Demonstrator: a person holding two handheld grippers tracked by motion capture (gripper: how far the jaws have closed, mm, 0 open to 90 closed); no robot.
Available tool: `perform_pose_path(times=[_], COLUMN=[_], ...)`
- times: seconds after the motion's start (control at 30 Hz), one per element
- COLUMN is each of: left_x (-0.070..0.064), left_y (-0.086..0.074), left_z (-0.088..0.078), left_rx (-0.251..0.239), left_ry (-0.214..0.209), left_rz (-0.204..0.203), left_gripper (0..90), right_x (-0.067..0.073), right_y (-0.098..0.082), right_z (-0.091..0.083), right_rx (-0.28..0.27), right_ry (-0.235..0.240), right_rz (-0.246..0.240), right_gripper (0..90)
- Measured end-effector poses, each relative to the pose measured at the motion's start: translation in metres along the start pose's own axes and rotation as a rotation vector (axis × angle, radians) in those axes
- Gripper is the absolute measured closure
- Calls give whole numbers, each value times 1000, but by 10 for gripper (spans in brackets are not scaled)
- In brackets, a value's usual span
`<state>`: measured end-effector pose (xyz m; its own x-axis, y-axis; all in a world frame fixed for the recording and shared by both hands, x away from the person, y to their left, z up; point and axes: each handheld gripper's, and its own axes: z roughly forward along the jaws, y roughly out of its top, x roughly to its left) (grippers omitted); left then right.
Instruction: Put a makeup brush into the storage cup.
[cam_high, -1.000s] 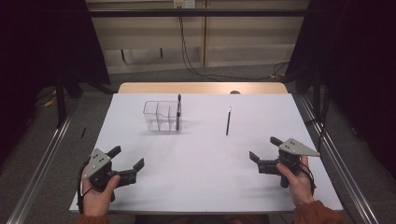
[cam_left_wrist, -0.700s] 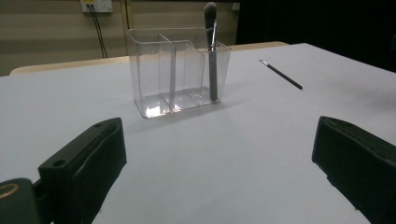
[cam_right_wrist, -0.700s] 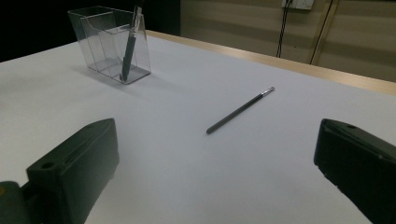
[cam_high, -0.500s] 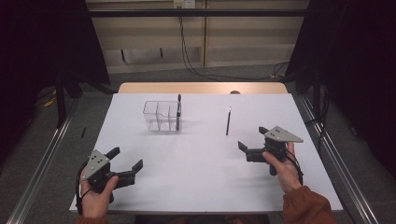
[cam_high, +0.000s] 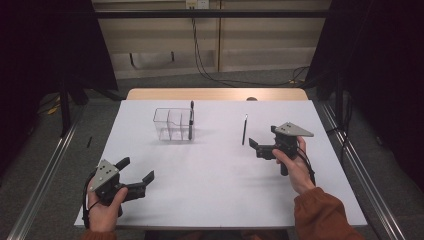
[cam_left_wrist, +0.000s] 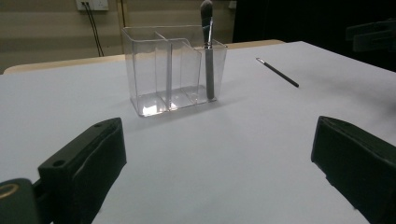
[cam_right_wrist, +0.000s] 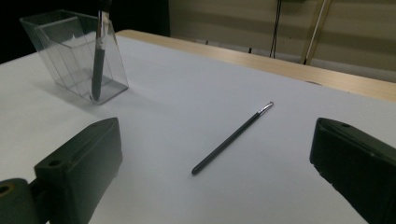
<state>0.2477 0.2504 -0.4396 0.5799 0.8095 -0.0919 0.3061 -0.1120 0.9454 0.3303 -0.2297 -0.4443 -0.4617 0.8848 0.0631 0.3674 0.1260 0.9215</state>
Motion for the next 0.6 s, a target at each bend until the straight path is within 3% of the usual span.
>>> perform_pose_path(times=[0.2, 0.37, 0.6], left_x=[1, 1, 1], left_y=[0, 1, 2], left_z=[1, 1, 1], left_rx=[3, -1, -1], left_ry=[4, -21, -7], left_rz=[8, 8, 20], left_gripper=[37, 32, 31], right_x=[-2, -8, -15], right_y=[9, 19, 31], right_z=[13, 26, 44], right_rx=[-4, 22, 49], right_ry=[6, -2, -19], right_rz=[-5, -11, -25], right_gripper=[20, 17, 24])
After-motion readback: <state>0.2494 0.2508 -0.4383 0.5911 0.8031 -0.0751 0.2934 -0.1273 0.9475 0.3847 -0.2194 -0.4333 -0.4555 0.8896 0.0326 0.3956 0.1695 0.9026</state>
